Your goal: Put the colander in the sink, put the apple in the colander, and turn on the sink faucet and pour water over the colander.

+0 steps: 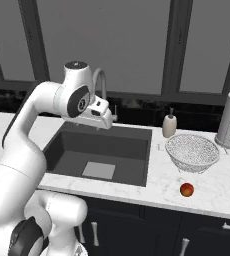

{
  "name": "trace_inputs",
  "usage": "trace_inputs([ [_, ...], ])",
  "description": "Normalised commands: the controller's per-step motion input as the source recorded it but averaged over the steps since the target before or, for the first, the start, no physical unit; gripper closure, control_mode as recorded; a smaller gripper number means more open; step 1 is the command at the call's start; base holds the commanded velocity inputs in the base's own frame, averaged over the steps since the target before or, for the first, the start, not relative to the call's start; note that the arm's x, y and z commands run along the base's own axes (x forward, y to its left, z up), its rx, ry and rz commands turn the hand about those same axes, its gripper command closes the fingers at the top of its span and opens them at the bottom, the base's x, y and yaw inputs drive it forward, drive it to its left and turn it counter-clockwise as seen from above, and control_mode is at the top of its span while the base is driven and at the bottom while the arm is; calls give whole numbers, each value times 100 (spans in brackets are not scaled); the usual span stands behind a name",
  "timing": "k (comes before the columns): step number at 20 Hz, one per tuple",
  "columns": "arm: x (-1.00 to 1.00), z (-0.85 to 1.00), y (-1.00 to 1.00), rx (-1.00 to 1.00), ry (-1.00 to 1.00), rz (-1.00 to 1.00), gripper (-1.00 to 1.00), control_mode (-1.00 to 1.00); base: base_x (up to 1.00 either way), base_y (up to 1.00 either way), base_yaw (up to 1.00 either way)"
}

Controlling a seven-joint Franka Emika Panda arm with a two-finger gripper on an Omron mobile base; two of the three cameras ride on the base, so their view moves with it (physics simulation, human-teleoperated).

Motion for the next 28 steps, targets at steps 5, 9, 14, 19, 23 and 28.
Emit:
trace_inputs([
  [5, -6, -10, -100, 11, 1, -45, -100, -100, 0, 0, 0],
  [9, 0, -28, -100, 2, 6, -45, -100, -100, 0, 0, 0],
  [14, 0, -46, -99, 0, 2, -32, -100, -100, 0, 0, 0],
  [19, 0, -38, -91, 1, 9, -26, -100, -100, 0, 0, 0],
  [23, 0, -41, -89, 0, 2, -26, -100, -100, 0, 0, 0],
  [28, 14, -20, -64, 0, -8, -19, -100, -100, 0, 0, 0],
])
